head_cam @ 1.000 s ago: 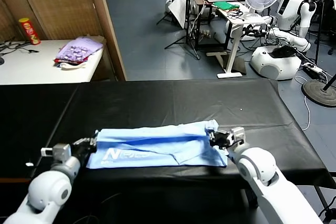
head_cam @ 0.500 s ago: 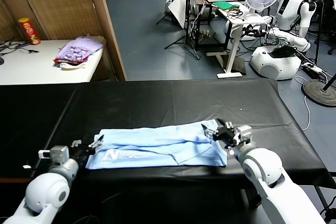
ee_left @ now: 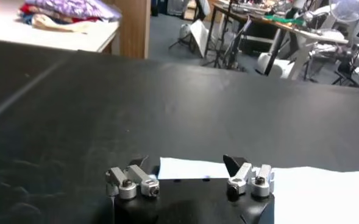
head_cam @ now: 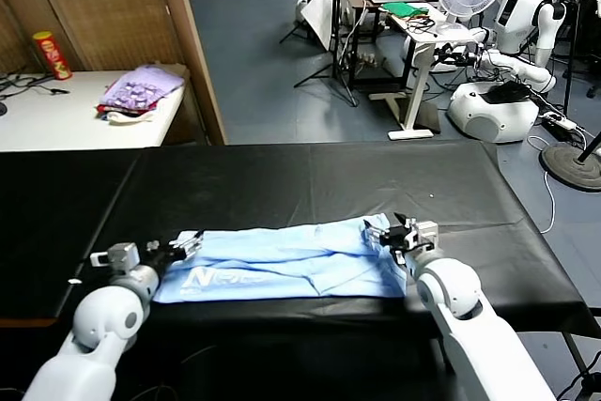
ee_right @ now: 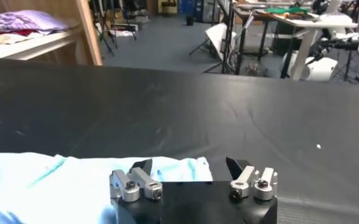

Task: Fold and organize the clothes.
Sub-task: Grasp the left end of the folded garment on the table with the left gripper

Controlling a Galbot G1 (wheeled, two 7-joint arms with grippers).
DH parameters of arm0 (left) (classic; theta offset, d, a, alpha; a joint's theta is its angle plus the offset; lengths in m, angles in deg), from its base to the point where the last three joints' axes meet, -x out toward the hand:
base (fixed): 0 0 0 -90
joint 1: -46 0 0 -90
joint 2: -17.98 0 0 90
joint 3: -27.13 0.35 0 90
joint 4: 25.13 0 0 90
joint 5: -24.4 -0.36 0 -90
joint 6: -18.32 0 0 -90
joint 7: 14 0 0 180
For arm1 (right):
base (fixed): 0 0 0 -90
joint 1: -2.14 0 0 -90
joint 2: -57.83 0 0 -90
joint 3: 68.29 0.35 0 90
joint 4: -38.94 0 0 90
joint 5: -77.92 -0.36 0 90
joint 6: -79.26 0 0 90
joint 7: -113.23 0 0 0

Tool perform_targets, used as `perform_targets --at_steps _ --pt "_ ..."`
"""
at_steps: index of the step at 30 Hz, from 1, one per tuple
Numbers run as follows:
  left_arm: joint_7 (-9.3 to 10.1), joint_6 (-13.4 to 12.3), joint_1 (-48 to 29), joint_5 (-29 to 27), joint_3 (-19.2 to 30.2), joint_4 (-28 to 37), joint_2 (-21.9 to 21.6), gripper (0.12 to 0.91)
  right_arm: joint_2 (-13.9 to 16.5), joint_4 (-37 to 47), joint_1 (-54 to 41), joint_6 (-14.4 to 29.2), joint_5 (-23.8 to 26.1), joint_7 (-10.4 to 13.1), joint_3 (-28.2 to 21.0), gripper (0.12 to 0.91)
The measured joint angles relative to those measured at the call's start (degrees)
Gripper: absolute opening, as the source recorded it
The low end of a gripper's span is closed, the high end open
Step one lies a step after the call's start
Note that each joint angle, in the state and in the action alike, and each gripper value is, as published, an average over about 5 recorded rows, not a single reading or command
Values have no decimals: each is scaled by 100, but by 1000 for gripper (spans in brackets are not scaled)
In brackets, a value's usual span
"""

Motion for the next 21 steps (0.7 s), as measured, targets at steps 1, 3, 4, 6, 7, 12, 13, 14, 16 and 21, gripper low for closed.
perform_targets --at_steps 1,3,4,6,7,12,13,14,16,21 --pt "0 -23 1 2 2 36 11 747 -23 19 6 23 21 -1 -4 478" --pt "1 -75 12 -7 -1 87 23 661 -65 49 25 92 81 4 -12 361" --pt "2 -101 18 -22 -3 105 29 610 -85 65 39 145 122 19 -18 311" --pt "5 -167 27 -100 -6 143 49 493 -133 107 72 286 222 87 -32 204" --pt "7 -208 28 -162 -6 164 65 443 -161 132 90 376 278 141 -42 172" --pt "23 -499 2 -727 12 293 173 177 -340 285 151 889 589 466 -102 122" --pt "36 -565 -9 -878 14 319 196 157 -377 321 152 985 643 509 -110 122" --pt "57 -627 -22 -1023 16 344 219 134 -408 355 148 1067 679 532 -116 122" --pt "100 -713 -45 -1241 16 376 260 129 -448 405 134 1183 712 526 -117 122" --pt "83 -733 -68 -1386 9 356 294 128 -426 391 154 1277 634 322 -81 189"
